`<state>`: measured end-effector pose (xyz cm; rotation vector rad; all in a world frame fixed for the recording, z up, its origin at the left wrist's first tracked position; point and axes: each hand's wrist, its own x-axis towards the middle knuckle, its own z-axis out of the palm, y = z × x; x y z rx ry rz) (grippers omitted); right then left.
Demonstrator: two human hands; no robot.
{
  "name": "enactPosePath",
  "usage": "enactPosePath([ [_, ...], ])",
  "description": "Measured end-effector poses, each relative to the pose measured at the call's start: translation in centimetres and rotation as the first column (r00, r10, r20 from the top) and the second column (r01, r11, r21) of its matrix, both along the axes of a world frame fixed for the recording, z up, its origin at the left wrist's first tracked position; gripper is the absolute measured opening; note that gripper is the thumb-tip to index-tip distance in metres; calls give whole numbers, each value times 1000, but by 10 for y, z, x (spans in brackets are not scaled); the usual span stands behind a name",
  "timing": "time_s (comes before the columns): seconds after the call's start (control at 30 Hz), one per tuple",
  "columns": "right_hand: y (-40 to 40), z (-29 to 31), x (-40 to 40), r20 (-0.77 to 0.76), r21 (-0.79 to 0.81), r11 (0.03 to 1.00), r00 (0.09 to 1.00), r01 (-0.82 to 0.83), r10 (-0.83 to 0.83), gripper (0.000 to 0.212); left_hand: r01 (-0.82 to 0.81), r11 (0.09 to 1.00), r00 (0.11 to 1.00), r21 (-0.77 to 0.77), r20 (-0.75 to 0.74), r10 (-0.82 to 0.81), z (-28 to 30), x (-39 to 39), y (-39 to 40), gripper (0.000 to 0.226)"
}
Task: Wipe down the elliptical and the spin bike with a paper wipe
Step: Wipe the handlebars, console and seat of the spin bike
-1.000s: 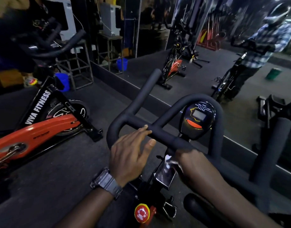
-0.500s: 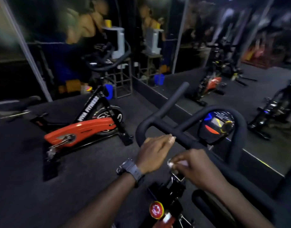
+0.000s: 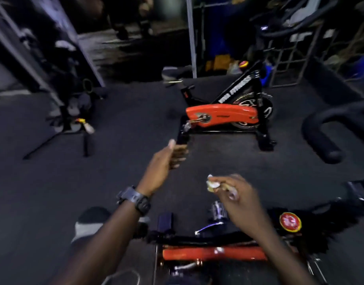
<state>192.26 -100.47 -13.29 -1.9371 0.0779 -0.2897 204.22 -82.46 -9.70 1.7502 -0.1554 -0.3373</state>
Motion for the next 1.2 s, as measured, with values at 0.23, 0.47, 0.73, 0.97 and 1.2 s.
enactPosePath([
  [0.23, 103, -48, 25, -215, 36, 911, 887, -410, 408, 55, -436, 893, 881, 113, -151, 449, -68, -57, 166, 37],
  [0.47, 198, -112, 51, -347, -394, 706, 806, -589, 479, 35, -199, 760, 973, 619, 32, 229, -115, -70, 249, 30],
  [0.73, 249, -127, 58, -270, -705, 540, 878, -459, 395, 38, 10, 420, 955, 907, 116, -273, -158, -59, 283, 47],
  [0.97, 238, -123, 58, -272, -688, 658, 949, -306, 157, 30, 67, 355, 910, 932, 88, -404, -156, -45, 281, 48],
  [1.2, 221, -144, 43, -154, -640, 724, 966, -258, 208, 19, 137, 382, 873, 914, 72, -483, -149, -35, 273, 52],
])
